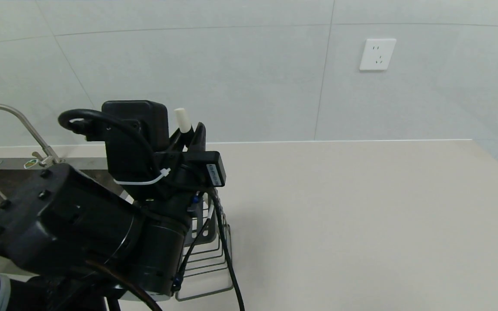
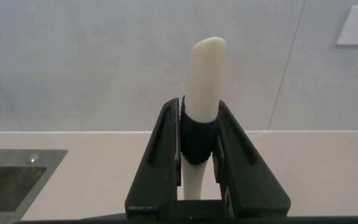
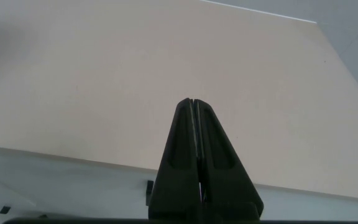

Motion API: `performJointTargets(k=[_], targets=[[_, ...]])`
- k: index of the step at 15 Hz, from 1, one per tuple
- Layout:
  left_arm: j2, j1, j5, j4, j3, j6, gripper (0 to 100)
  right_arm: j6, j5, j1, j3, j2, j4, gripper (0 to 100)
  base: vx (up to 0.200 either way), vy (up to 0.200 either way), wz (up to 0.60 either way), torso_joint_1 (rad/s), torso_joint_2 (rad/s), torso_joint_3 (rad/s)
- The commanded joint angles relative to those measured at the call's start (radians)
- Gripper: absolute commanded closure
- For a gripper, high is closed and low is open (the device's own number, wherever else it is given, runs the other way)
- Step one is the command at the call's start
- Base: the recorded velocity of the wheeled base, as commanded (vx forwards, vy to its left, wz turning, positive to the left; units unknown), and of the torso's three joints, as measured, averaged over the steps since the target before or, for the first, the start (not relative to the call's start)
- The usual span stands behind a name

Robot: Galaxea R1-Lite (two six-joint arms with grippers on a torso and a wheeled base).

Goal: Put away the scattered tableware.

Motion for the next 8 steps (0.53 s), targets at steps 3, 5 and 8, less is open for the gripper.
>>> performJointTargets(k=[3,5,8], targets=[[0.016,0.0,0.002,-0.001,0.031,-0.008,100,0.0,0.001,0.0,0.0,0.002,0.0,100,0.0,0.0,0.0,0.0,0.0,0.0],[0.025,0.0,0.002,-0.001,0.049,-0.016,100,0.0,0.001,0.0,0.0,0.002,0.0,100,0.0,0.0,0.0,0.0,0.0,0.0],[0.036,0.0,0.01,-0.001,0.057,-0.022,100,0.0,0.001,0.0,0.0,0.002,0.0,100,0.0,0.0,0.0,0.0,0.0,0.0]])
